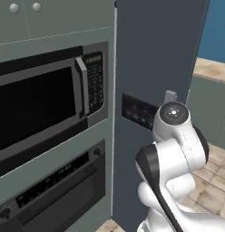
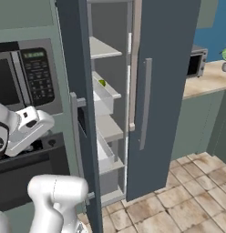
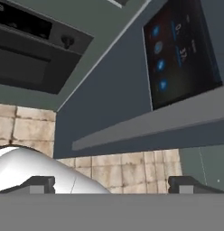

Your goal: Take the kiwi and broccoli from the highest rack and move them to the second highest rack where the corn and lime are located, to maximize freezer space. Close the freezer door after rearranging.

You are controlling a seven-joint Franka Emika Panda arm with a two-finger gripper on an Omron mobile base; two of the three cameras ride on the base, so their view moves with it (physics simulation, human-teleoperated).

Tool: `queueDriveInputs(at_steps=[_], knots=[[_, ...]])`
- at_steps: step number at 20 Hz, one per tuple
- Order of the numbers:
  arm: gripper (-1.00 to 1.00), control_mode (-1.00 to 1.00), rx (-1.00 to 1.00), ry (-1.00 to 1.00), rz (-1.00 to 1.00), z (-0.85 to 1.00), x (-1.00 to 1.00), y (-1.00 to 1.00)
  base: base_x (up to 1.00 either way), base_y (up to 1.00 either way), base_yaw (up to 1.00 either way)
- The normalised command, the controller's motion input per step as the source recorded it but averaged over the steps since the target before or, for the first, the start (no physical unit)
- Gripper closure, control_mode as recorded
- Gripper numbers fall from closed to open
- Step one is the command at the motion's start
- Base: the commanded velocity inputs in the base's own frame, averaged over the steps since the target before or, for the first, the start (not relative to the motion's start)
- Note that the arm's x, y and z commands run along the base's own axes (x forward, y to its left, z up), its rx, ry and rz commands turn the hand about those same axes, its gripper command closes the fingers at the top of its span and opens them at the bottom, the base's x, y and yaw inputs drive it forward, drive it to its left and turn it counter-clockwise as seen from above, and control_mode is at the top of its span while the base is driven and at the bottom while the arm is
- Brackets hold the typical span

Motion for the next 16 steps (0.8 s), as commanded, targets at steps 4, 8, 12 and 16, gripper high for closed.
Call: queueDriveInputs(at_steps=[4,8,12,16], knots=[[-1.0,-1.0,0.0,0.02,-0.3,-0.12,0.55,0.31,0.0,0.0,0.0],[-1.0,-1.0,0.04,0.0,-0.05,-0.1,0.79,0.39,0.0,0.0,0.0],[-1.0,-1.0,0.23,0.0,0.0,-0.11,0.86,-0.16,0.0,0.0,0.0],[-1.0,-1.0,0.24,0.0,0.0,-0.21,0.92,-0.3,0.0,0.0,0.0]])
